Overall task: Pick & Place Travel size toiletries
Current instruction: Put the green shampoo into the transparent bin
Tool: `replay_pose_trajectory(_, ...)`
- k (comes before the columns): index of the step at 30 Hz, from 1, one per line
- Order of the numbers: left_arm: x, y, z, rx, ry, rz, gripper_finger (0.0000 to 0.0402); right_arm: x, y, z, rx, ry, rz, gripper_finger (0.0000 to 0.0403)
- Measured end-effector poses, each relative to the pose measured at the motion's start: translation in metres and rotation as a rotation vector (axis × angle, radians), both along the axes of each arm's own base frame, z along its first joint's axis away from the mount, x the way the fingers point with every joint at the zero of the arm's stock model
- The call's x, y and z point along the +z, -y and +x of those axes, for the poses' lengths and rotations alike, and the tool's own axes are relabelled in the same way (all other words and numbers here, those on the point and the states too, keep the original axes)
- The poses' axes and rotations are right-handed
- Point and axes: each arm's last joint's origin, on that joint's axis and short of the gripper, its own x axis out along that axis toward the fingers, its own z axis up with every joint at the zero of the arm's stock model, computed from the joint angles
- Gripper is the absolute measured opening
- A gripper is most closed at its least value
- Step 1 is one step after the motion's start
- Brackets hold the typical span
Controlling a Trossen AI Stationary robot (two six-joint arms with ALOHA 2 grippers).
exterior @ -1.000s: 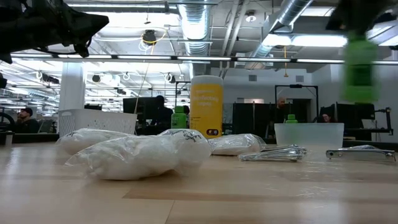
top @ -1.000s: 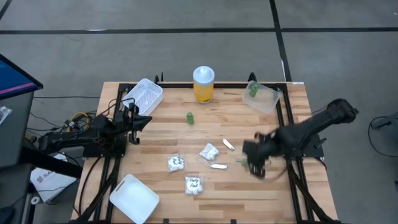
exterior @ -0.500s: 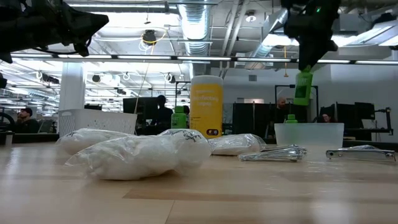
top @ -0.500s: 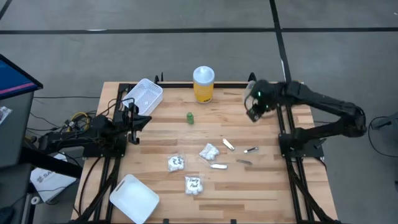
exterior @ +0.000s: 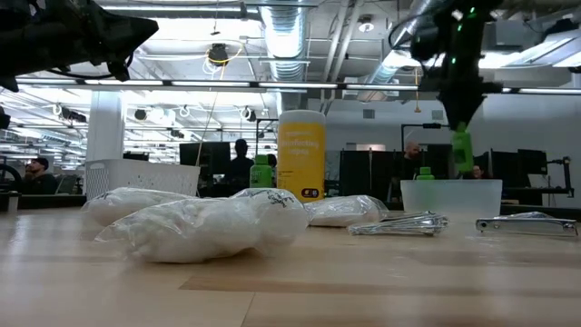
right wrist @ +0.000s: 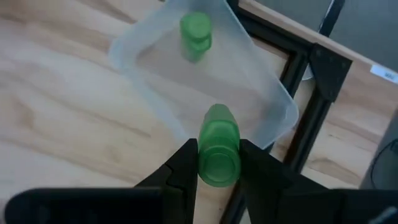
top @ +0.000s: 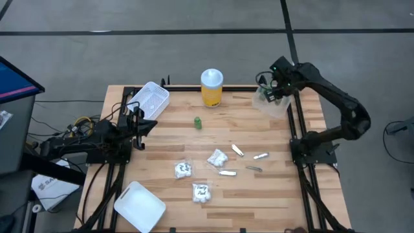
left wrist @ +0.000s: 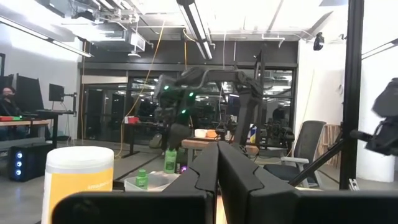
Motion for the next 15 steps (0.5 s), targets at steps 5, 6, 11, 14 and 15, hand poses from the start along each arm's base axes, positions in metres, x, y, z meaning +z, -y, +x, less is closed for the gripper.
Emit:
replay_pose_trajectory(5, 0.0, 0.0, 0.0, 0.004, 0.001, -0.001, 0.0001, -0.018, 0.022, -0.001, -0.052, -0.001, 0.001, 0.0087)
replay_pose_trajectory(6, 0.0, 0.0, 0.0, 0.004, 0.001, -0.002, 0.0001, -0.021, 0.026, 0.0, -0.058, 0.0, -0.001, 0.0087)
replay_pose_trajectory(11, 0.0, 0.0, 0.0, 0.005, 0.002, -0.002, 0.0001, -0.034, 0.041, 0.003, -0.074, 0.005, -0.01, 0.0087)
replay_pose_trajectory(14, 0.0, 0.0, 0.0, 0.008, 0.004, -0.003, 0.0001, -0.041, 0.048, 0.003, -0.071, -0.007, 0.006, 0.0087)
replay_pose_trajectory(15, 0.0, 0.0, 0.0, 0.008, 0.004, -0.003, 0.0001, -0.044, 0.05, 0.003, -0.07, -0.013, 0.013, 0.0087)
